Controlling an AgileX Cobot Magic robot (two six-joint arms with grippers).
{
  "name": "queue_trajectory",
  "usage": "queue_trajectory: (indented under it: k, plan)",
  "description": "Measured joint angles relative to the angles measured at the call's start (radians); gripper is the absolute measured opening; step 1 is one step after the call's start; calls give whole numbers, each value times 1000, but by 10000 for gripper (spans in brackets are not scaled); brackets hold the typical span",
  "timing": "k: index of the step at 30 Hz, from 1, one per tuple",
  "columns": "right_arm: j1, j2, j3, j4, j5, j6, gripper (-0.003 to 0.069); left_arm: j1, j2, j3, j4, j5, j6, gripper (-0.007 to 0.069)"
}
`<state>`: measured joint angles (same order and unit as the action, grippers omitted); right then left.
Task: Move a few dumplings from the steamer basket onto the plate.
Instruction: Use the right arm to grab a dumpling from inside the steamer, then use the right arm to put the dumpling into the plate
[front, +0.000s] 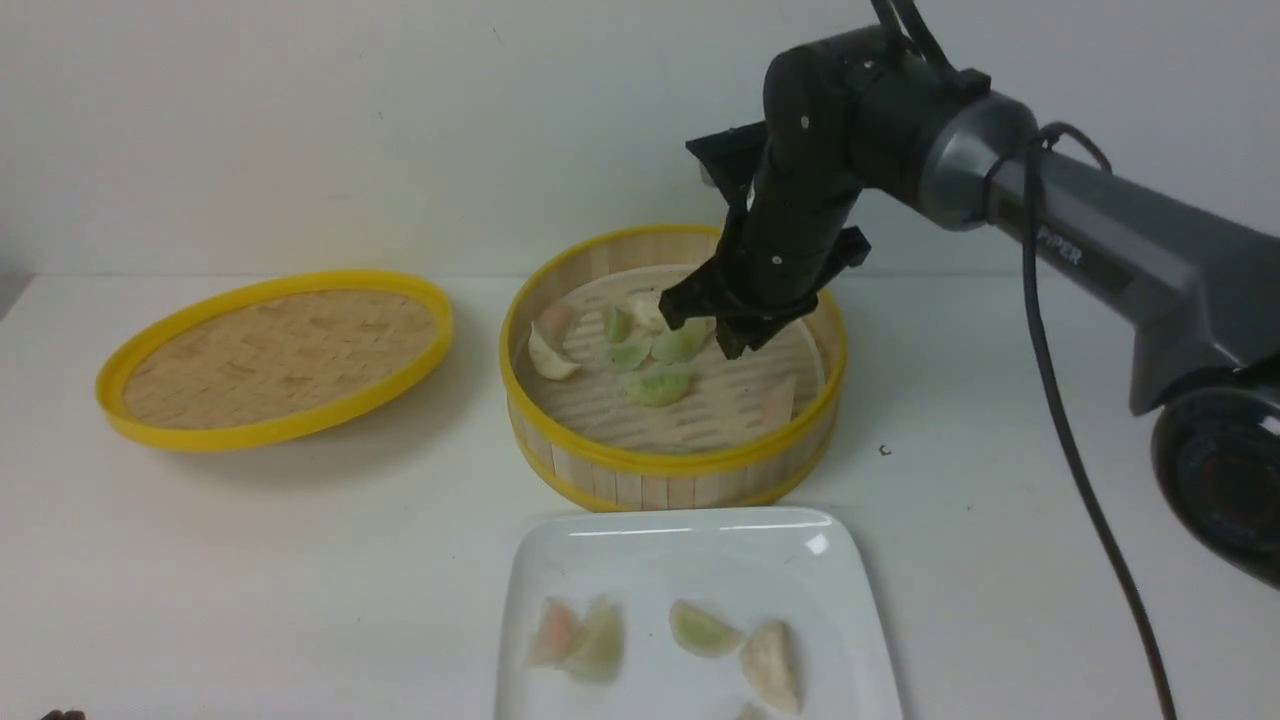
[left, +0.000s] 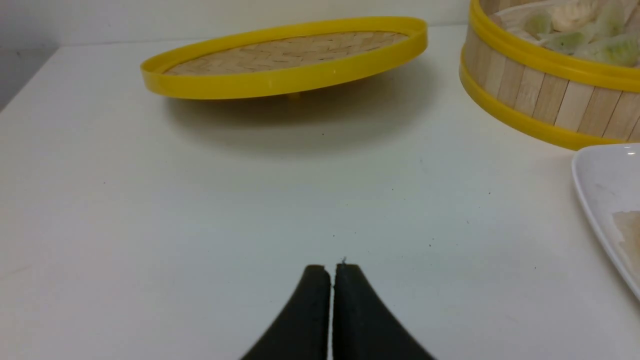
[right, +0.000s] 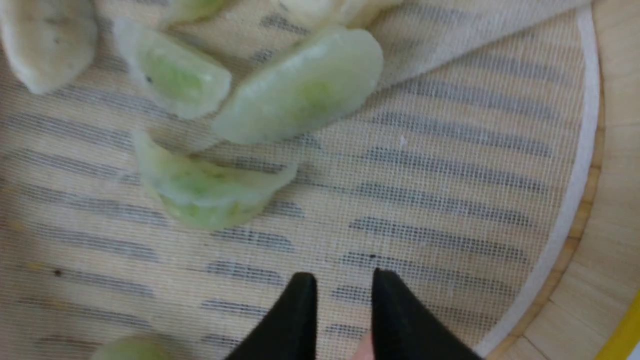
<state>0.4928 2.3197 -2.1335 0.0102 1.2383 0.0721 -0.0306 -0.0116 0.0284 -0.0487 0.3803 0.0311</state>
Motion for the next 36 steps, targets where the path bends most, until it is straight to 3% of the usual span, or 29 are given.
queue_trajectory:
  k: [1,2,5,7,10,13,14,16,17,22,29,32,36]
  plan:
    - [0,0,0,0,0,0,222,0,0,0,0,0,0,-6]
    - [0,0,25,-16,0,29,302,0,0,0,0,0,0,-6]
    - [0,0,63,-31,0,59,428,0,0,0,0,0,0,-6]
    - [0,0,89,-49,-4,66,482,0,0,0,0,0,0,-6]
    - [0,2,101,-42,-10,67,507,0,0,0,0,0,0,-6]
    - [1,10,101,-25,-11,62,460,0,0,0,0,0,0,-6]
    - [3,12,105,-24,-9,58,341,0,0,0,0,0,0,-6]
    - [5,12,105,-24,-8,56,197,0,0,0,0,0,0,-6]
    - [5,7,105,-22,-8,55,183,0,0,0,0,0,0,-6]
    - [7,-56,108,-28,-6,52,209,0,0,0,0,0,0,-6]
    - [59,-380,240,52,-7,50,209,0,0,0,0,0,0,-6]
    - [127,-513,463,121,-6,49,209,0,0,0,0,0,0,-6]
    - [221,-506,666,192,-8,43,209,0,0,0,0,0,0,-6]
